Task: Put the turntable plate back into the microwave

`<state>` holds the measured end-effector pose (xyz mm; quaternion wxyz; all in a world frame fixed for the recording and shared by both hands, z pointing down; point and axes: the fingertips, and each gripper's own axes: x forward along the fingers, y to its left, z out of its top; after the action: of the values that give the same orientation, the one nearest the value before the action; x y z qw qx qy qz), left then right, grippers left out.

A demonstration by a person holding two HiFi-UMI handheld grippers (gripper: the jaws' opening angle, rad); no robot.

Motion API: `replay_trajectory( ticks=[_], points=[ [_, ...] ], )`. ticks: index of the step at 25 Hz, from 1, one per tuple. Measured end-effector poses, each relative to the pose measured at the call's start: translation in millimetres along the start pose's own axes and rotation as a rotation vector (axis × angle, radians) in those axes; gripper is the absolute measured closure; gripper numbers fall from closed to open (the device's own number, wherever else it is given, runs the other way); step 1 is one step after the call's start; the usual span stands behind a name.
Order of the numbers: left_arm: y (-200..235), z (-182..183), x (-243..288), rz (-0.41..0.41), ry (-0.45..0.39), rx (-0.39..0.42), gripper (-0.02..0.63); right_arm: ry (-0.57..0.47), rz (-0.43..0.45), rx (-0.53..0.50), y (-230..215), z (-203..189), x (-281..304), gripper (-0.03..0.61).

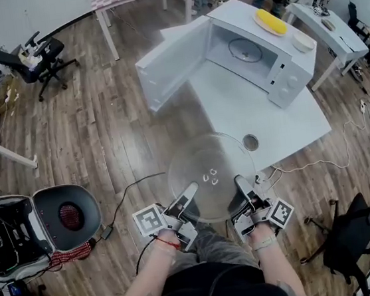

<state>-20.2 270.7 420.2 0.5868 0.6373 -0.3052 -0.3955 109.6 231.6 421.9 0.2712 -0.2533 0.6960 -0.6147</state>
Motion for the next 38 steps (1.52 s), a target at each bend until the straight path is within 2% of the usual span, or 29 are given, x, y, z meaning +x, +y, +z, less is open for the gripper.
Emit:
replay_trajectory(
  ticks=[9, 23, 38],
  points=[
    [12.3, 16.9, 35.1, 0.026, -0.007, -0.014, 0.583, -0.001, -0.008, 0.014, -10.2, 31.3, 24.7, 0.537],
    [24.1, 36.5, 88.9, 0.024, -0.013, -0.02, 0.583, 0.001, -0.015, 0.015, -23.1, 79.3, 56.0, 0.538],
    [33.7, 47.2, 105.7, 0.033, -0.028, -0.015, 0.583, 0.005, -0.017, 0.028, -31.9, 94.6, 71.1, 0.537]
  ],
)
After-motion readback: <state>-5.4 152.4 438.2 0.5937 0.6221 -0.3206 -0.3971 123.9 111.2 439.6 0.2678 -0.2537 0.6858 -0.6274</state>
